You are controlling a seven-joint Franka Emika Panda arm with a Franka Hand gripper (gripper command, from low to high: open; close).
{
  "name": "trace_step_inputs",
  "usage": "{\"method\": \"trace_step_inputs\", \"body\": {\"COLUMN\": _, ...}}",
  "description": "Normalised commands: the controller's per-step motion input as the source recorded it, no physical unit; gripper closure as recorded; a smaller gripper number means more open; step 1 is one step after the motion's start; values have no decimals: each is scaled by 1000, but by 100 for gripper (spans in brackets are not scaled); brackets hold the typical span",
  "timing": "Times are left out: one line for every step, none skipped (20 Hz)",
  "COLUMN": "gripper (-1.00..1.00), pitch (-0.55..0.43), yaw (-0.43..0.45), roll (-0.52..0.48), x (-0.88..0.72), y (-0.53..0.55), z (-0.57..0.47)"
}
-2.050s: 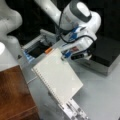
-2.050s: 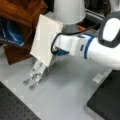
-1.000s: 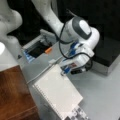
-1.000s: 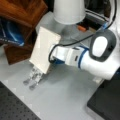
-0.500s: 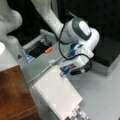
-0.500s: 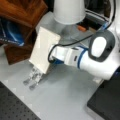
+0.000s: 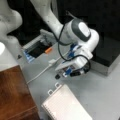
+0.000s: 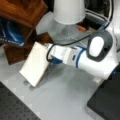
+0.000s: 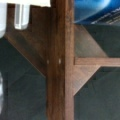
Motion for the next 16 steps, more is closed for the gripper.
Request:
{"method": "trace_step_inputs", "body": {"gripper": -100, "pitch": -160, "yaw": -37, "roll": -178, "x": -57, "y": 19, "z": -193}}
{"method": "trace_step_inputs", "body": {"gripper": -100, "pitch": -157, "yaw": -45, "roll": -177, "x": -76, "y": 31, "z": -187}}
{"method": "trace_step_inputs", "body": {"gripper": -100, "pitch": -149, "yaw": -71, "roll": -174, "x": -94, "y": 45, "z": -175}}
{"method": "trace_step_inputs", "body": {"gripper": -100, "pitch": -144, "yaw": -92, "roll": -170, "x": -119, "y": 62, "z": -157}}
{"method": "trace_step_inputs", "body": {"gripper": -100, "pitch": -140, "yaw": -112, "roll": -165, "x": -158, "y": 91, "z": -133}}
{"method": "trace_step_inputs", "body": {"gripper": -100, "pitch": -137, "yaw": -135, "roll": -158, "x": -200, "y": 123, "z": -99}}
{"method": "trace_step_inputs", "body": {"gripper": -100, "pitch": -134, "yaw": -163, "roll": -139, "x": -253, "y": 162, "z": -59}}
{"method": "trace_step_inputs", "body": {"gripper": -100, "pitch": -132, "yaw": -197, "roll": -110, "x": -310, "y": 201, "z": -13}}
{"method": "trace_step_inputs", "body": {"gripper": -100, "pitch": -130, "yaw": -236, "roll": -81, "x": -365, "y": 243, "z": 32}}
{"method": "trace_step_inputs", "body": {"gripper": -100, "pitch": -132, "yaw": -236, "roll": -67, "x": -384, "y": 257, "z": 52}}
{"method": "trace_step_inputs", "body": {"gripper": -100, "pitch": -143, "yaw": -324, "roll": -23, "x": -406, "y": 274, "z": 67}}
{"method": "trace_step_inputs", "body": {"gripper": -100, "pitch": -150, "yaw": -328, "roll": -10, "x": -395, "y": 262, "z": 69}}
{"method": "trace_step_inputs", "body": {"gripper": -100, "pitch": -164, "yaw": -338, "roll": 16, "x": -385, "y": 251, "z": 68}}
{"method": "trace_step_inputs", "body": {"gripper": -100, "pitch": -176, "yaw": -346, "roll": 42, "x": -363, "y": 230, "z": 70}}
{"method": "trace_step_inputs", "body": {"gripper": -100, "pitch": -181, "yaw": -352, "roll": 57, "x": -361, "y": 232, "z": 83}}
{"method": "trace_step_inputs", "body": {"gripper": -100, "pitch": -183, "yaw": -359, "roll": 79, "x": -346, "y": 222, "z": 94}}
